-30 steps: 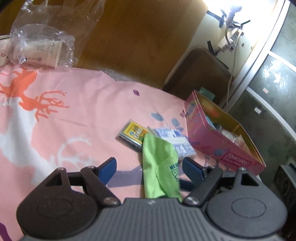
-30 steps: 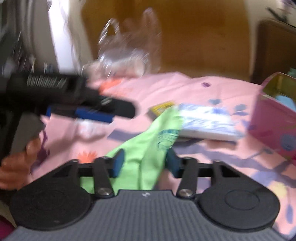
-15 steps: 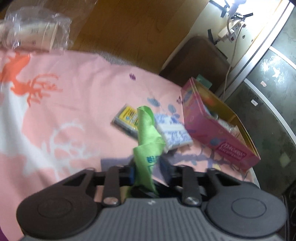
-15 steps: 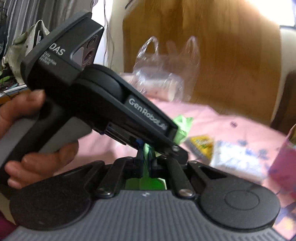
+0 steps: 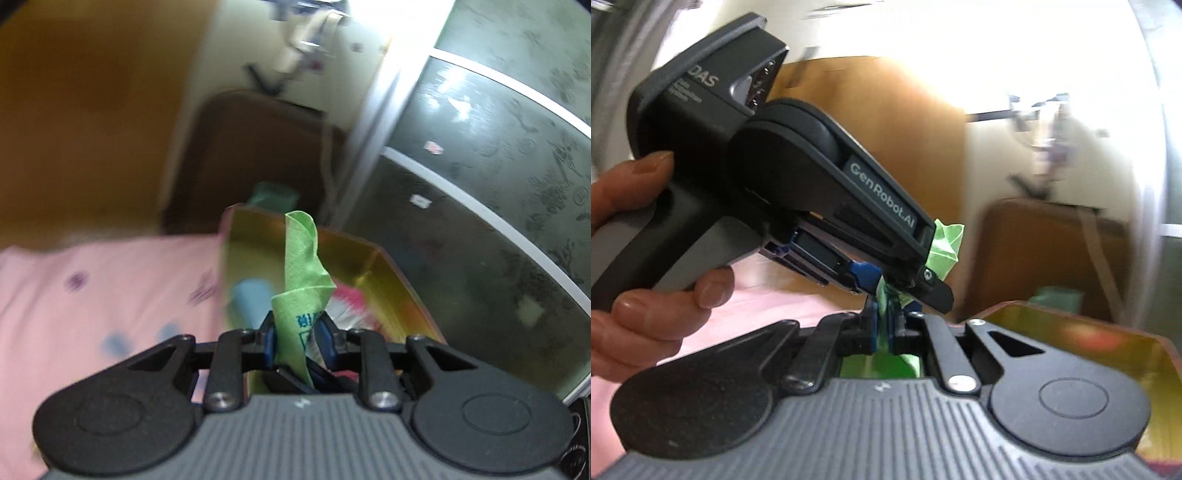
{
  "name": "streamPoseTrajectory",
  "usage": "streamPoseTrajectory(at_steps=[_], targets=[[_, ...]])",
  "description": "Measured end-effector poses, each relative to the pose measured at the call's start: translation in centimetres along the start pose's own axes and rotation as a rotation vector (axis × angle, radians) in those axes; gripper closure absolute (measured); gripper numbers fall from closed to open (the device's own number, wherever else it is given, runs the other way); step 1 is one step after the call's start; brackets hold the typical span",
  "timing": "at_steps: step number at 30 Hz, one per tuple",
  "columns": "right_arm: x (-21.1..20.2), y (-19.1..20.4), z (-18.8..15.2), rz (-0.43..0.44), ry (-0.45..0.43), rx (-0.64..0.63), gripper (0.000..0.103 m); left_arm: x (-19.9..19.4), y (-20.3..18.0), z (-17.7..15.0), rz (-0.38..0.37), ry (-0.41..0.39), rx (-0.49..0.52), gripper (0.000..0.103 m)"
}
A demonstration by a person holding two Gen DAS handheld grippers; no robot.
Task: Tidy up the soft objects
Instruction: 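Carry the green cloth into the pink tin and open the right gripper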
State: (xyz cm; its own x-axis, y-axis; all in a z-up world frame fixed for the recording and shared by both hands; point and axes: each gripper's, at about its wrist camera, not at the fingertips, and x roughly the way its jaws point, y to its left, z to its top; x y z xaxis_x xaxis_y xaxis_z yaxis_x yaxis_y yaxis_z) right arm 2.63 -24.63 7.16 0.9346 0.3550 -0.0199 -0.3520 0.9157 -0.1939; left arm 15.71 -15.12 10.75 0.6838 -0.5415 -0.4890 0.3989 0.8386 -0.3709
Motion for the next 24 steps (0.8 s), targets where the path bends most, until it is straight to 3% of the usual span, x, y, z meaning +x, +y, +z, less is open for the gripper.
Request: streamPoseTrajectory(at_steps=[3, 7, 9, 10, 11, 15, 24], targets=[[0.5, -4.1, -0.2, -0.132, 0.012, 0.02, 0.094, 4.4, -2.3, 1.7, -0.035, 0.016, 0.026, 0.082], [1.6, -8.6, -1.6, -0.285, 0.057, 0.032, 0.092, 9.2, -4.4, 2.3, -0.029, 0.026, 0.055, 0.07], [3.3, -10.2, -2.1, -0.338, 0.133, 0.039, 0.079, 11.1, -4.7, 2.2, 0.028, 0.031, 0.049, 0.06], [3.6, -10.7, -2.4, -0.351, 0.151, 0.057, 0.058, 11.9, -4.6, 1.9, 0.05, 0.034, 0.041, 0.059], [3.5, -11.3, -2.8, -0.361, 0.144, 0.09, 0.047, 12.5, -4.4, 1.6, 0.062, 0.04, 0.036, 0.059], [2.7, -12.2, -3.5, -0.355, 0.128, 0.168, 0.046, 13.0, -3.6, 0.3, 0.093, 0.048, 0.033, 0.049], [-0.4, -12.3, -4.4, -0.389, 0.08, 0.236, 0.046, 9.8, -4.5, -0.3, 0.098, 0.003, 0.055, 0.051]])
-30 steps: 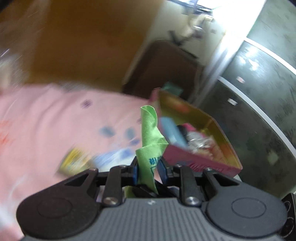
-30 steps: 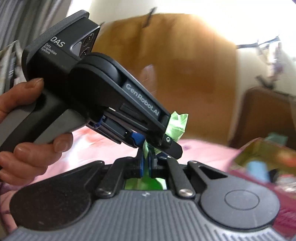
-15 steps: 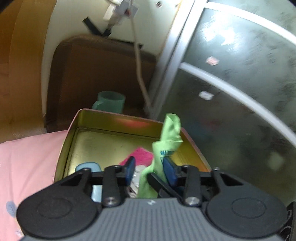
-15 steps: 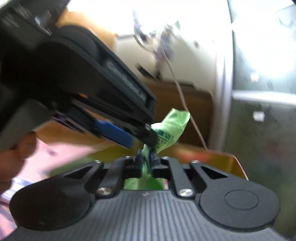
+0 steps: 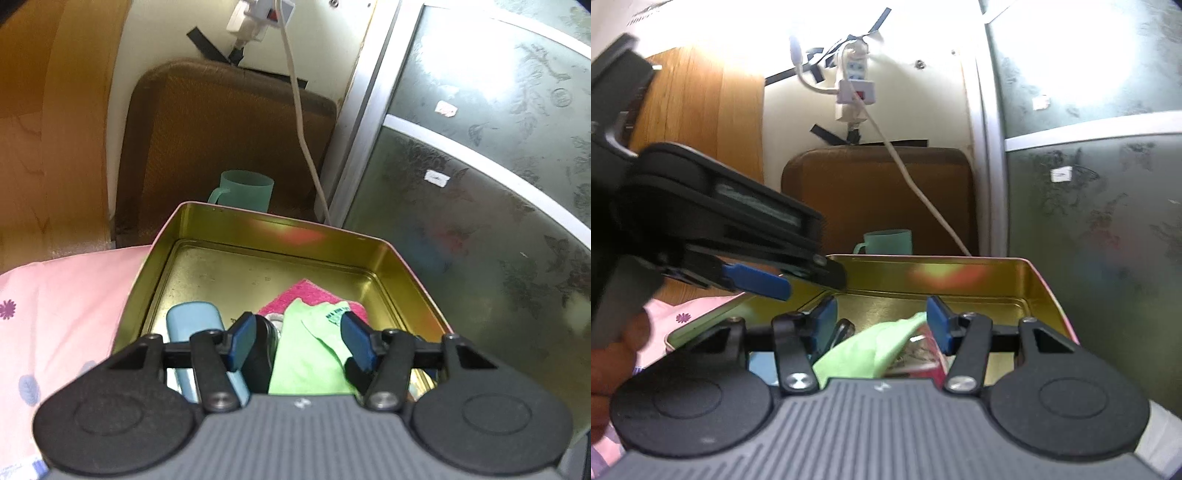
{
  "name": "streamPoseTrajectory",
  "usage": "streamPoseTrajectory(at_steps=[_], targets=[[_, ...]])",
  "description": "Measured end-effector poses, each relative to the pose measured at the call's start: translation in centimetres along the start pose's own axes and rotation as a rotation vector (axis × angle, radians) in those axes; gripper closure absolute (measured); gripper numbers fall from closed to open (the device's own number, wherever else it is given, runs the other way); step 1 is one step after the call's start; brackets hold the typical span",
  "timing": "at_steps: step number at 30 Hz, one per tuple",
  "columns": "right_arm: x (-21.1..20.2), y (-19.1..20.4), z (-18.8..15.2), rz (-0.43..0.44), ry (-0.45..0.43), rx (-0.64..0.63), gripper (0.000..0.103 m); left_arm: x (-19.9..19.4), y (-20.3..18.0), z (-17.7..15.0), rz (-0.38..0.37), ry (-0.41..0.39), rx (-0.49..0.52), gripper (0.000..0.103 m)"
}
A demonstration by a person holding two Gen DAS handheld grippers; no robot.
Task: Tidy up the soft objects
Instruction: 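Carry the green cloth into the pink tin and open the right gripper, then grasp the white wrapped tissue pack with the right gripper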
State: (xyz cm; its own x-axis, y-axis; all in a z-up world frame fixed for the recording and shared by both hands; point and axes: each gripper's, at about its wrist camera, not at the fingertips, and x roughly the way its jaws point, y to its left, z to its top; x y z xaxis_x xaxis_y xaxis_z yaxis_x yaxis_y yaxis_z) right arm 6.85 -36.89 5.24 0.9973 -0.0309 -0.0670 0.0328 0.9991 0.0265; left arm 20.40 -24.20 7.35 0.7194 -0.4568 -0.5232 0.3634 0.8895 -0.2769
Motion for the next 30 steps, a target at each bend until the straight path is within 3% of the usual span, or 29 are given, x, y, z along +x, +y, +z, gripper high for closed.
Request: streamPoseTrajectory(at_steps=[5, 10, 17, 22, 25, 28, 30], targets=[[-0.6, -1.3, -0.7, -0.038, 0.031, 0.08, 0.046, -2.4, 0.4, -1.2, 0.006, -0.024, 0.017, 0.05], [-2.0, 0.8, -0.5, -0.007, 0.024, 0.066, 0.046, -5.2, 2.6, -2.8, 0.035, -0.034, 0.0, 0.049], [-3.5, 7.3, 0.1, 0.167, 0.009, -0.04, 0.046, -10.9, 9.1, -6.9, 0.168, -0.059, -0.045, 0.048], [-3.5, 13.1, -1.2, 0.367, 0.085, -0.168, 0.042, -15.0, 16.1, -10.5, 0.364, -0.033, -0.159, 0.046], [-3.1, 16.5, -2.3, 0.465, 0.15, -0.235, 0.042, -16.5, 20.1, -12.3, 0.44, -0.002, -0.259, 0.046], [-2.1, 19.2, -3.2, 0.508, 0.214, -0.306, 0.04, -17.5, 21.4, -13.4, 0.467, -0.038, -0.273, 0.043], [-1.3, 20.1, -3.5, 0.496, 0.241, -0.333, 0.031, -17.3, 21.0, -13.7, 0.492, -0.048, -0.227, 0.04]])
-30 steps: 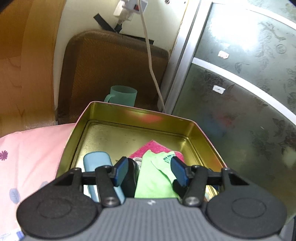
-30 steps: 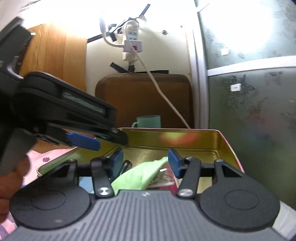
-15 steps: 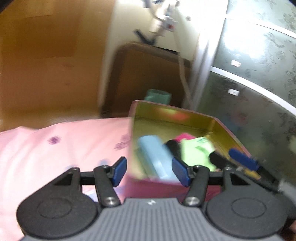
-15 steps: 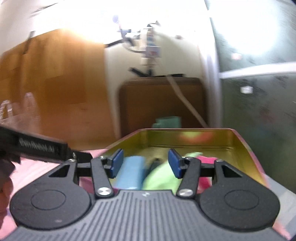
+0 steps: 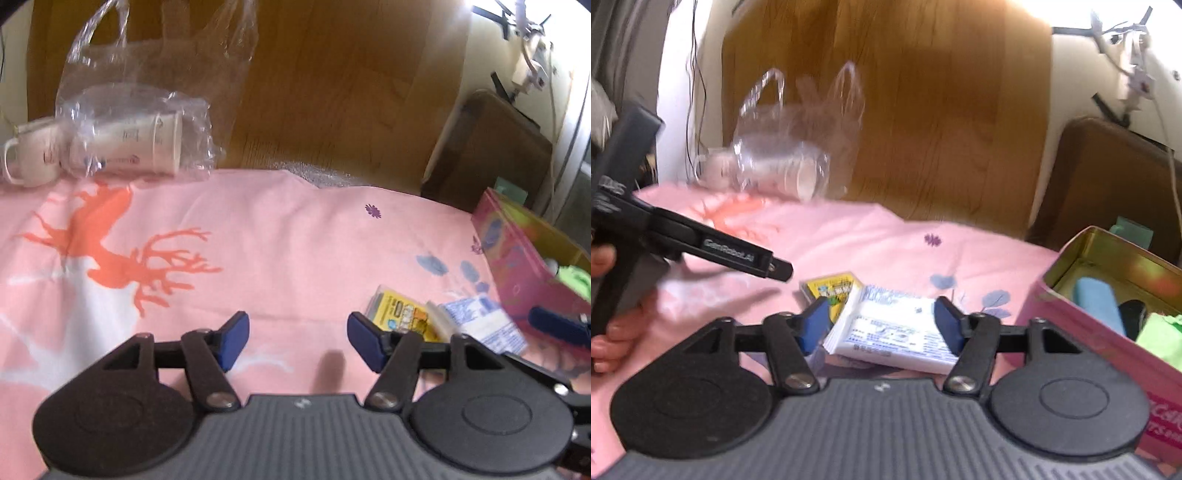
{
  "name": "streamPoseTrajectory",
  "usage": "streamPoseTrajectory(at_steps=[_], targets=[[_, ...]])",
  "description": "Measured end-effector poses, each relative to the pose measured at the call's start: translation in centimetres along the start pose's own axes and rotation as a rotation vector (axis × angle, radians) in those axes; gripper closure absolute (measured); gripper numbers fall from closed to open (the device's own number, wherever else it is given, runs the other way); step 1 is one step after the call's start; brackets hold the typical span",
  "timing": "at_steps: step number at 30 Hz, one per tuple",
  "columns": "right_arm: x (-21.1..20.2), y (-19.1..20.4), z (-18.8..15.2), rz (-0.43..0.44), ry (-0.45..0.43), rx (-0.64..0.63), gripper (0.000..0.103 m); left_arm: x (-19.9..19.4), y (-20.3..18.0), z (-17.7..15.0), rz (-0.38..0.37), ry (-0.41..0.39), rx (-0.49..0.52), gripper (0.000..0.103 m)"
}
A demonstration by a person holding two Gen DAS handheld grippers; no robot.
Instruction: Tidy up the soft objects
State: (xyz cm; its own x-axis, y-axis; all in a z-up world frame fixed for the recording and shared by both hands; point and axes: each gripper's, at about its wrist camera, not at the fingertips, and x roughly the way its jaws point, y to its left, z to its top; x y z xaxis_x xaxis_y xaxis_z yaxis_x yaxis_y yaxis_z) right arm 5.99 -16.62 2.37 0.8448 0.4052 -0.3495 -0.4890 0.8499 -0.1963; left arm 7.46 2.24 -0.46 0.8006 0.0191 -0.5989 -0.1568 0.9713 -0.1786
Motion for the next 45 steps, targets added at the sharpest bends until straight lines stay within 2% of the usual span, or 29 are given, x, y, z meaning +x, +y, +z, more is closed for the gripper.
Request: streamPoseTrajectory(at_steps=[2, 3, 5, 9, 12, 13, 14, 18, 22, 26, 29, 32, 34, 37, 45], targets=[[1.0, -0.5, 0.3, 0.001, 0.037, 0.025, 0.02, 0.0, -0.7, -0.4, 0.006, -0.006, 0.04, 0.032], [1.5, -0.9, 0.5, -0.014, 0.053, 0.039, 0.018, 0.2, -0.9, -0.3, 0.001, -0.004, 0.051, 0.03], [2.0, -1.6, 0.6, -0.057, 0.069, 0.052, 0.008, 0.2, -0.8, -0.2, -0.009, -0.002, 0.045, 0.03], [3.8, -3.9, -0.4, -0.033, 0.165, 0.203, 0.0, 0.0, -0.1, -0.5, -0.028, -0.007, 0.021, 0.029], [3.5, -5.5, -1.0, 0.01, 0.167, 0.327, 0.001, 0.0, -0.3, -0.6, -0.018, -0.005, 0.035, 0.028], [3.3, -5.7, -1.1, 0.009, 0.159, 0.335, 0.005, 0.0, -0.3, -0.6, -0.018, -0.004, 0.038, 0.026], [3.0, -5.5, -1.2, 0.004, 0.155, 0.327, 0.009, 0.0, -0.4, -0.6, -0.016, -0.003, 0.041, 0.026], [1.2, -4.5, -1.9, 0.034, 0.146, 0.287, 0.01, 0.1, -0.7, -0.7, 0.003, 0.001, 0.059, 0.025], [-1.5, -2.1, -3.2, 0.074, 0.146, 0.172, 0.01, 0.3, -0.9, -0.7, 0.02, 0.013, 0.078, 0.016], [-4.0, 0.5, -4.2, 0.13, 0.147, 0.064, 0.01, 0.3, -1.2, -0.7, 0.045, 0.019, 0.093, 0.016], [-4.8, 1.6, -4.8, 0.174, 0.148, 0.055, 0.008, 0.4, -1.5, -0.7, 0.072, 0.028, 0.116, 0.016], [-4.8, 1.6, -4.8, 0.179, 0.152, 0.051, 0.005, 0.4, -1.9, -0.8, 0.105, 0.038, 0.147, 0.015], [-4.8, 1.5, -4.8, 0.177, 0.158, 0.072, 0.003, 0.6, -2.0, -0.8, 0.116, 0.048, 0.158, 0.008], [-5.1, 1.5, -5.0, 0.181, 0.156, 0.079, 0.002, 0.8, -1.8, -0.7, 0.13, 0.062, 0.153, 0.003], [-5.9, 1.6, -5.4, 0.184, 0.145, 0.096, 0.002, 1.0, -1.8, -0.7, 0.149, 0.069, 0.152, 0.0]])
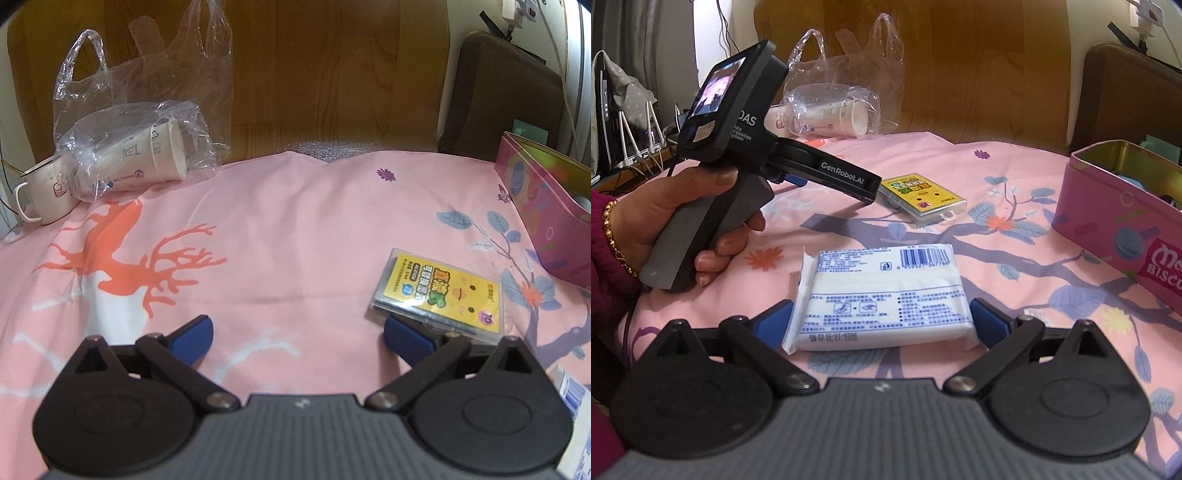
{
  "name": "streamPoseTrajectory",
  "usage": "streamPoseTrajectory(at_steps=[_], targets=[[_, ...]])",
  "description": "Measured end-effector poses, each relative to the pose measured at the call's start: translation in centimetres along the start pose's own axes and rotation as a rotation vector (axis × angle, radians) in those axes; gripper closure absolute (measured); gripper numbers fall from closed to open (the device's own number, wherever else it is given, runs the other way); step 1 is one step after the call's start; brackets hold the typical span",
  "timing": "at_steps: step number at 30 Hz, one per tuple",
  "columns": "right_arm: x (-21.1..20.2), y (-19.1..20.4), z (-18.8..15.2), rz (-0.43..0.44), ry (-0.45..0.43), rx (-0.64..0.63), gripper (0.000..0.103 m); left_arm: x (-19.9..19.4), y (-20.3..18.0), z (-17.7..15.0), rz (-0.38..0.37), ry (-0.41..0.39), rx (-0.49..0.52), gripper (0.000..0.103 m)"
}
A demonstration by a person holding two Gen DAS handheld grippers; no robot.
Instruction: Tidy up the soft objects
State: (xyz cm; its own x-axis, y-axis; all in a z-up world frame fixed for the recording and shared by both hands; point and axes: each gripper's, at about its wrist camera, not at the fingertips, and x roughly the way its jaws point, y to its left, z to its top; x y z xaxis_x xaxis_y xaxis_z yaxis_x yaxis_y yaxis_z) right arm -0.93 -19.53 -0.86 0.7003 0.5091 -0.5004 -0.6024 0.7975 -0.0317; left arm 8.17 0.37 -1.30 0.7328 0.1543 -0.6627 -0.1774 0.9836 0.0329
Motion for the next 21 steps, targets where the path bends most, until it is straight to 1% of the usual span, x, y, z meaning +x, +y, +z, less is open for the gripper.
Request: streamPoseTrajectory(at_steps=[10, 14, 17, 20, 21], targets=[[-0.1, 0.3, 0.0, 0.008, -0.006, 0.017, 0.0, 0.1, 0.0, 0.0, 0.001, 0.002, -0.003, 0.0], [-0.4, 0.2, -0.2, 0.008, -0.002, 0.009, 0.0, -0.4, 0.4, -0.3, -0.016, 0.008, -0.002, 0.0], [-0.6, 0.2, -0.4, 0.007, 0.0, 0.003, 0.0, -1.7, 0.9, -1.4, -0.058, 0.006, 0.004, 0.001], [-0.5, 0.1, -0.3, 0.009, 0.002, 0.003, 0.0, -3.9, 1.7, -2.6, -0.162, 0.008, -0.024, 0.003], [-0.5, 0.2, -0.3, 0.007, 0.004, -0.002, 0.0, -4.6, 1.9, -2.9, -0.202, 0.009, -0.034, 0.006]])
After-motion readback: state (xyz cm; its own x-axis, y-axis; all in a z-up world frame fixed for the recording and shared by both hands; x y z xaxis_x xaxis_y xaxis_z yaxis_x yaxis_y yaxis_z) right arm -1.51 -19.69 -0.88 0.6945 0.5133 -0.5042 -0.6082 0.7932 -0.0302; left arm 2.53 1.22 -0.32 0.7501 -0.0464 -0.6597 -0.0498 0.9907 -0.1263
